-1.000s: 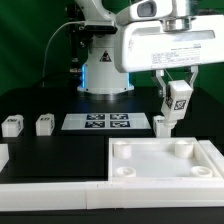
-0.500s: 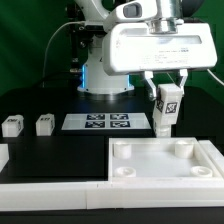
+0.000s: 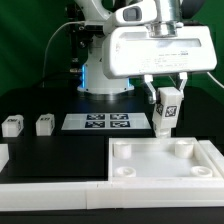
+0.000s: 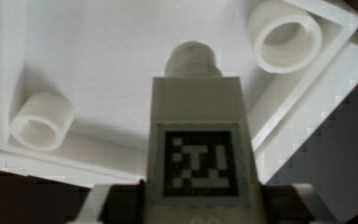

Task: Assemble one leg

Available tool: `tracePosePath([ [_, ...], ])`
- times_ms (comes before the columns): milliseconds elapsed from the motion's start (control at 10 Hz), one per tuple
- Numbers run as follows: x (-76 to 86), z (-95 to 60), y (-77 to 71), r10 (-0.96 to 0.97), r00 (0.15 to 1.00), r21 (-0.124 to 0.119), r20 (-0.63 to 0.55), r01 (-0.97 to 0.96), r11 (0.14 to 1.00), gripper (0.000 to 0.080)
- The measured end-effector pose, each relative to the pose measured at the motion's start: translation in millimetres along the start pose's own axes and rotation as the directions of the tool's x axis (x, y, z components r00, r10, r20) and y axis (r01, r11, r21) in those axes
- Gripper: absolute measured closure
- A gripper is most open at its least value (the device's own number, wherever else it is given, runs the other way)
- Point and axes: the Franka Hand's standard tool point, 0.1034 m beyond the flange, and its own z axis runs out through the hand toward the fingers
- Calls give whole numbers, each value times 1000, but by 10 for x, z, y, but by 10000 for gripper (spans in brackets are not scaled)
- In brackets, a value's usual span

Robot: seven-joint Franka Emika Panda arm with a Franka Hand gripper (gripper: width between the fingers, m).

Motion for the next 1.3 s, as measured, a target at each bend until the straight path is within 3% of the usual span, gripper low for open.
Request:
tracePosePath([
  [500, 569, 175, 102, 13, 1000, 20, -5, -13, 1000, 506],
  [700, 851, 193, -93, 71, 997, 41, -9, -71, 997, 506],
  [1200, 846, 208, -98, 58, 998, 41, -10, -57, 998, 506],
  [1300, 875, 207, -73, 53, 997, 29, -60, -51, 998, 506],
])
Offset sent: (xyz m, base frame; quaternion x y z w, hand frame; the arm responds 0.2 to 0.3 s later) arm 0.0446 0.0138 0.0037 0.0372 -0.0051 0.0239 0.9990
